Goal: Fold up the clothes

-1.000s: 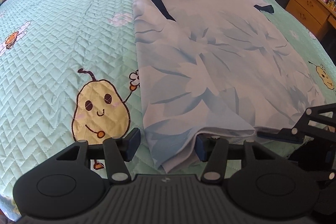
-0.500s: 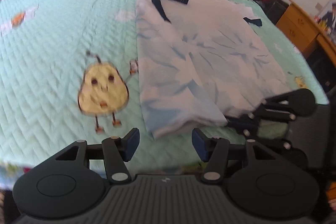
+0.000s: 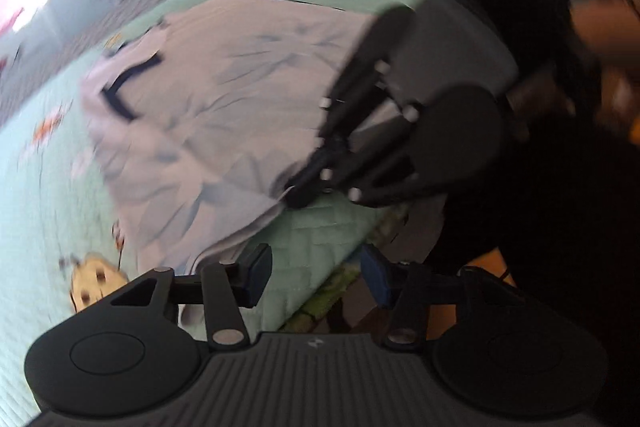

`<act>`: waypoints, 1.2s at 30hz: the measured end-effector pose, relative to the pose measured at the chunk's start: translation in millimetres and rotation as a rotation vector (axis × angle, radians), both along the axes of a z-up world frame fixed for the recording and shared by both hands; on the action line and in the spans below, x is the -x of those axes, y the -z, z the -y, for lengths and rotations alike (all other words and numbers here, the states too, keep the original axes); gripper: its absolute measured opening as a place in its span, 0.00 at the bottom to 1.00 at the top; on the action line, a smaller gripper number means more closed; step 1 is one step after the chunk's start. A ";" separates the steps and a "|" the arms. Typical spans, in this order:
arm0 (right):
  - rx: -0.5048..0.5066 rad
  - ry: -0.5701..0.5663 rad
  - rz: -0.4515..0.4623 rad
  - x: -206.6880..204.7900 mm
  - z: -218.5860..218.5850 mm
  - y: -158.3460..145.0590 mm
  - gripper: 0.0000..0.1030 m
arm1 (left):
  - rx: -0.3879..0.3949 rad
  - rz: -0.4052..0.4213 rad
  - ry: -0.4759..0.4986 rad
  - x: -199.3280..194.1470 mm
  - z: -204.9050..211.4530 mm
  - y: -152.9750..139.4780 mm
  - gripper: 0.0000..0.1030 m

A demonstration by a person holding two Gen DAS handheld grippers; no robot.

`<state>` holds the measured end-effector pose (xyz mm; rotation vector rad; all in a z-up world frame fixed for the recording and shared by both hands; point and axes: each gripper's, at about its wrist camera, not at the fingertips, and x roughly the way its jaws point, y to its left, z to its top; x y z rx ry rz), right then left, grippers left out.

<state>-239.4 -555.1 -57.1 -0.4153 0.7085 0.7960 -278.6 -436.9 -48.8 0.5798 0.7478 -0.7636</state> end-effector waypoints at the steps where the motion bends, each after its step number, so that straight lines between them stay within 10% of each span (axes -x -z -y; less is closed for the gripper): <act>1: 0.001 -0.007 0.007 1.1 -0.3 -1.7 0.00 | -0.031 0.022 0.028 1.5 5.1 3.0 0.51; 36: 0.030 -0.052 -0.064 -8.2 -1.0 4.6 0.00 | -0.157 0.061 0.235 -22.9 22.3 8.5 0.51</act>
